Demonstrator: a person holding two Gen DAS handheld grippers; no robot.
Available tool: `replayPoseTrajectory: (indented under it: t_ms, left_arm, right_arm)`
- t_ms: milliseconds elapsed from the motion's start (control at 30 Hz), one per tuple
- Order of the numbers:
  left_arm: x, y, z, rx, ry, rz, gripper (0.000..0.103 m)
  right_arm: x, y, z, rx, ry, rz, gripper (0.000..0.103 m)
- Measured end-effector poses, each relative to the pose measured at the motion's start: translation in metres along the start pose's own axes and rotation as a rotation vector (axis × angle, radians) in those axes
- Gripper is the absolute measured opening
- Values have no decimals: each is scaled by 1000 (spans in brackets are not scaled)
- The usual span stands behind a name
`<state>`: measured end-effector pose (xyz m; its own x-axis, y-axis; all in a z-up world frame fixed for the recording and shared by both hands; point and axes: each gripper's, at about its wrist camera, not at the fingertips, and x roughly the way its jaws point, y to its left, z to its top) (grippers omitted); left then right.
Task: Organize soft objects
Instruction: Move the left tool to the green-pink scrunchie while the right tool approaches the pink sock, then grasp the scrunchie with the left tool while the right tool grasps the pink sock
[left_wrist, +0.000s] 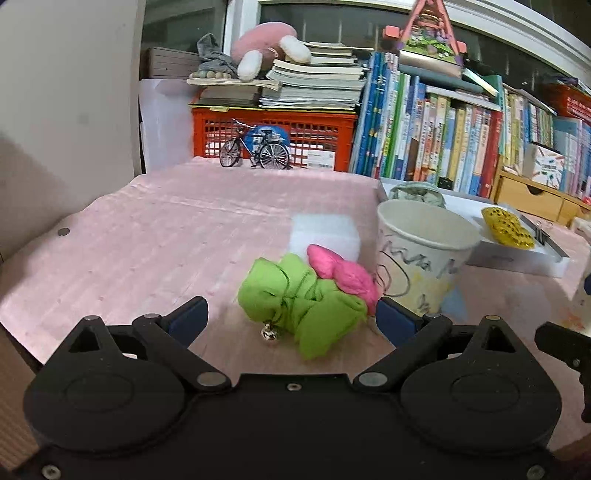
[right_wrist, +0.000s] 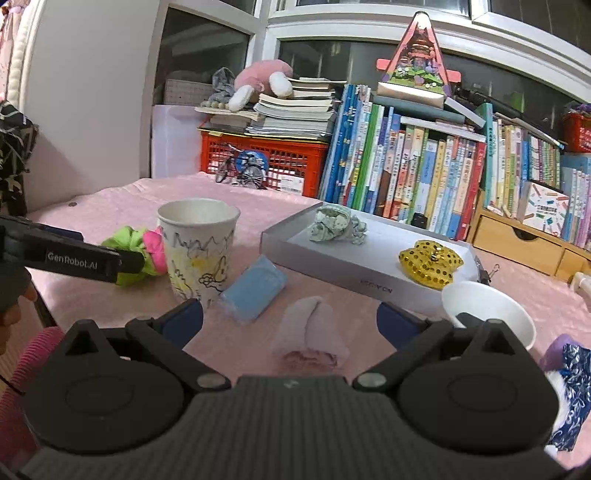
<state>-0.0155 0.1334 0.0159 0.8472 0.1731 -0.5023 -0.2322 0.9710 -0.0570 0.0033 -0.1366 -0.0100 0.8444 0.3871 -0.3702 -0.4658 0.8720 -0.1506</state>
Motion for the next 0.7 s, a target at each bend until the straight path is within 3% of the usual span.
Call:
replayPoseTrajectory:
  t_ms: [200, 700]
  left_arm:
    - [15, 2, 0, 3, 3, -10, 97]
    - [28, 6, -1, 62, 22, -96, 96]
  right_arm:
    - [10, 7, -2, -21, -17, -52, 103]
    - [36, 13, -8, -43, 19, -66, 94]
